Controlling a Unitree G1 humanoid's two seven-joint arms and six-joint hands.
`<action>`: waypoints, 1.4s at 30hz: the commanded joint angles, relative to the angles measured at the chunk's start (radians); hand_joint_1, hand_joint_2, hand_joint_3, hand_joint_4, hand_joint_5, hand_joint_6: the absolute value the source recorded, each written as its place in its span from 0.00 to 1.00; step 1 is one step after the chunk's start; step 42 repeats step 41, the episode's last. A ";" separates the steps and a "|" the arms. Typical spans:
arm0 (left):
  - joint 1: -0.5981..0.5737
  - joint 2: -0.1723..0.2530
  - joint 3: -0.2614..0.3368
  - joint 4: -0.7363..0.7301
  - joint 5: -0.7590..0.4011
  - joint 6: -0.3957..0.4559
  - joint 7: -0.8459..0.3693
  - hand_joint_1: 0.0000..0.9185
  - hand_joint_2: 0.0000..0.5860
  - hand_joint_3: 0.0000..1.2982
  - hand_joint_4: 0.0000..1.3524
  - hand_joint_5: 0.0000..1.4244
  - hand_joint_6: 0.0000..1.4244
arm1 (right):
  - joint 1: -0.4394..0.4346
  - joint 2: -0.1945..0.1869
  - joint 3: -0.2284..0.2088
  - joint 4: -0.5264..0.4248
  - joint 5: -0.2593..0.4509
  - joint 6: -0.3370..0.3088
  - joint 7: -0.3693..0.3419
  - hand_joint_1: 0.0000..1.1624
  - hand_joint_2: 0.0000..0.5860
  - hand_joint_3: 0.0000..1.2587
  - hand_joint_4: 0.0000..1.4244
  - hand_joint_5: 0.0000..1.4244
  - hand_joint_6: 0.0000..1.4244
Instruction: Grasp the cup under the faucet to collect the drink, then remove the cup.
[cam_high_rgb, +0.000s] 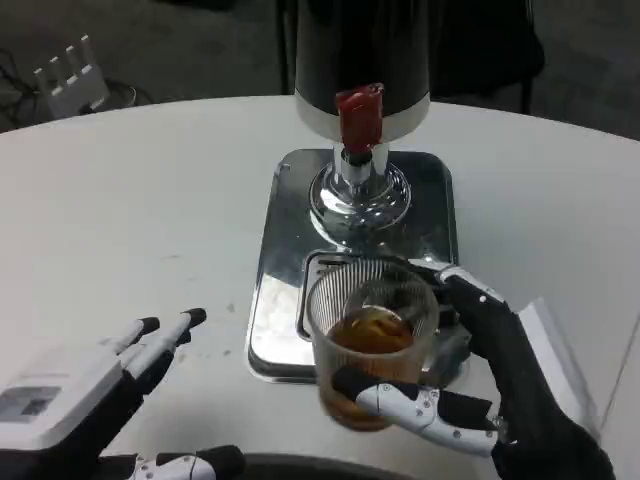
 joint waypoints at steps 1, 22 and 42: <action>0.004 -0.001 -0.006 0.005 0.004 0.010 0.003 0.00 0.19 0.00 0.00 0.00 0.06 | 0.017 0.005 0.007 -0.050 0.009 -0.055 0.003 0.73 0.31 0.57 0.54 0.68 0.68; 0.010 0.008 -0.009 -0.002 -0.025 -0.016 -0.007 0.00 0.19 0.00 0.00 0.00 0.06 | 0.000 -0.006 -0.026 -0.055 0.002 -0.064 0.016 0.75 0.30 0.57 0.55 0.68 0.69; 0.021 0.011 -0.007 -0.003 -0.025 -0.024 -0.008 0.00 0.19 0.00 0.00 0.00 0.06 | -0.002 -0.011 -0.035 -0.067 0.009 -0.069 0.029 0.75 0.29 0.59 0.55 0.69 0.71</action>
